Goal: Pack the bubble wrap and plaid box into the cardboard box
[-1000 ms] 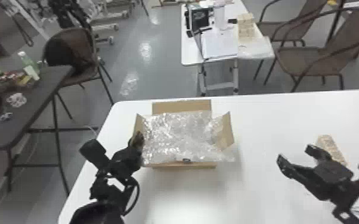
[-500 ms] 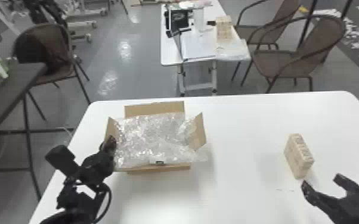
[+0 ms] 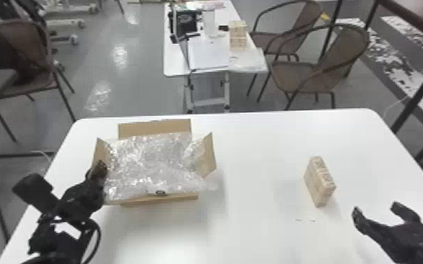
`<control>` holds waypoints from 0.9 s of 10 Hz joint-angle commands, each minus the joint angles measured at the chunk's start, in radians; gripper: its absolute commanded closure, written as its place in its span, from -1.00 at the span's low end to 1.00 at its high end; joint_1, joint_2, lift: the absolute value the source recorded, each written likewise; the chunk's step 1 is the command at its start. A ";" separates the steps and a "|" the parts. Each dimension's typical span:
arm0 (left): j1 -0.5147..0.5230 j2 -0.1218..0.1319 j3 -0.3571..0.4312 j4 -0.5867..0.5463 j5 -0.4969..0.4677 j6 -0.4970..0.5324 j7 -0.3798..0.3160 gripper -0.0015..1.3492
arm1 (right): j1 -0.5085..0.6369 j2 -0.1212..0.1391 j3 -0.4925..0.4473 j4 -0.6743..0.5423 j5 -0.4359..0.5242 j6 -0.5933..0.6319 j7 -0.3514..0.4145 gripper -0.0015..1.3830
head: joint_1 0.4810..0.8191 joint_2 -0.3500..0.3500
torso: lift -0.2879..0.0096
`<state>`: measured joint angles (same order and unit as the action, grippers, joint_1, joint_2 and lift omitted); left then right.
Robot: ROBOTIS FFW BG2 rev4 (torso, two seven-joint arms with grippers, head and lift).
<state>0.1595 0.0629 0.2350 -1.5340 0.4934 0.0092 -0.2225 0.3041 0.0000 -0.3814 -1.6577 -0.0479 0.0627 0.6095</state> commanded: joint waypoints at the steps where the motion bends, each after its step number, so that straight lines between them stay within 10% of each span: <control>1: 0.000 0.000 -0.002 0.000 0.005 0.000 0.000 0.79 | -0.040 0.001 0.003 0.030 0.026 0.011 -0.013 -0.69 | 0.27 0.08 | 0.64; 9: -0.005 -0.002 -0.003 0.003 0.007 0.000 0.000 0.79 | -0.230 0.001 0.119 0.253 0.155 0.049 -0.020 -0.69 | 0.27 0.22 | 0.64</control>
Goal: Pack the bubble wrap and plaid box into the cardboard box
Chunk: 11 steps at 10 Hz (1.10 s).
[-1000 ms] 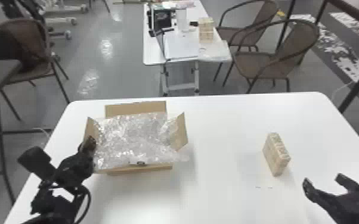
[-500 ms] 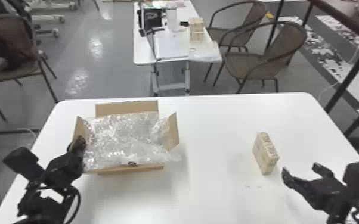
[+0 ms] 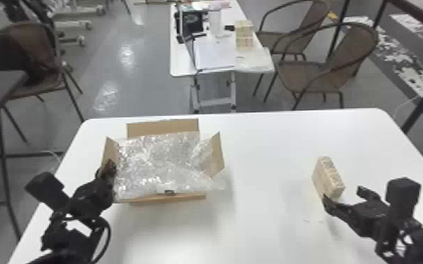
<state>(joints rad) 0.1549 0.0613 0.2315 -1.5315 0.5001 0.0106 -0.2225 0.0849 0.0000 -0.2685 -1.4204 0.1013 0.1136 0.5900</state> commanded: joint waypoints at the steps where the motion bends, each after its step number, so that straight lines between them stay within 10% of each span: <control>1: 0.000 -0.002 -0.001 0.002 0.001 -0.003 0.000 0.79 | -0.020 0.001 0.008 0.028 0.017 -0.003 -0.001 -0.69 | 0.27 0.25 | 0.64; 5: 0.005 -0.006 0.000 0.005 0.005 -0.005 -0.001 0.79 | -0.063 0.001 0.011 0.097 0.014 -0.028 -0.035 -0.63 | 0.27 0.25 | 0.64; 11: 0.009 -0.008 0.000 0.007 0.011 -0.008 0.000 0.79 | -0.097 0.001 0.029 0.158 0.006 -0.028 -0.039 0.26 | 0.27 0.28 | 0.64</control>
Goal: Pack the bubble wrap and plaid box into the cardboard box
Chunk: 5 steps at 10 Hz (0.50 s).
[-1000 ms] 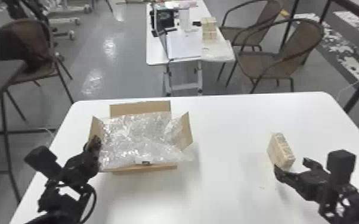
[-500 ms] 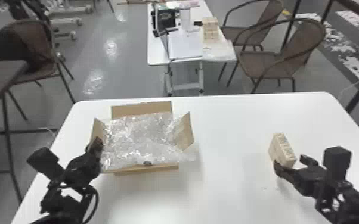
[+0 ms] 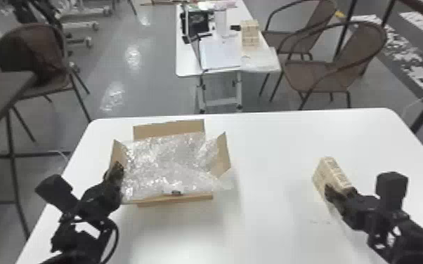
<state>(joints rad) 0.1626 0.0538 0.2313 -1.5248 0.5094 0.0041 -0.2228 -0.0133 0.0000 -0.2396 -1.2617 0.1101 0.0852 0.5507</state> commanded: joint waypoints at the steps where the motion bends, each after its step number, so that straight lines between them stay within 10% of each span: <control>1: 0.000 0.000 0.000 0.000 0.001 -0.001 -0.001 0.79 | 0.004 0.001 0.000 -0.004 -0.004 0.001 0.000 0.28 | 0.27 0.29 | 0.64; 5: 0.000 0.000 0.000 0.000 0.003 -0.003 -0.001 0.79 | 0.019 0.001 0.000 -0.024 -0.007 0.005 0.000 0.30 | 0.27 0.29 | 0.64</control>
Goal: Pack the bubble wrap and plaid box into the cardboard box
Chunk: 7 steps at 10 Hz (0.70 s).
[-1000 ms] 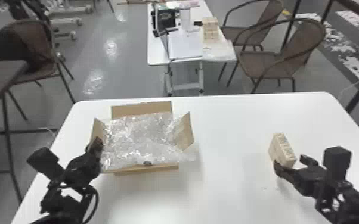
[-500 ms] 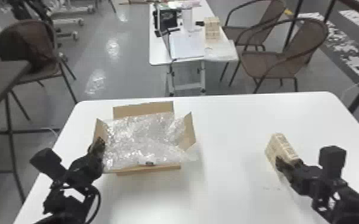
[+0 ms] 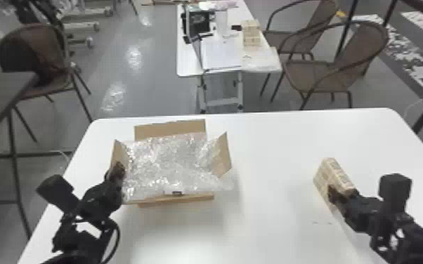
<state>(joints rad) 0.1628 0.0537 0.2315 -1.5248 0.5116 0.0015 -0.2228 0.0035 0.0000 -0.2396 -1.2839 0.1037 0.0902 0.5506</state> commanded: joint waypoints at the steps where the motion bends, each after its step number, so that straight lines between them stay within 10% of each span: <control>1: 0.001 0.000 0.000 0.000 0.001 0.000 -0.001 0.79 | 0.006 0.001 0.000 -0.002 -0.004 0.000 0.000 0.30 | 0.27 0.29 | 0.64; 7: 0.000 0.000 -0.001 0.002 0.001 -0.002 -0.001 0.79 | 0.070 0.001 0.164 -0.368 -0.205 0.100 -0.029 0.30 | 0.27 0.40 | 0.64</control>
<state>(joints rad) 0.1637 0.0537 0.2312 -1.5245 0.5123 0.0001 -0.2230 0.0754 0.0000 -0.0971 -1.6195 -0.0718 0.1770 0.5211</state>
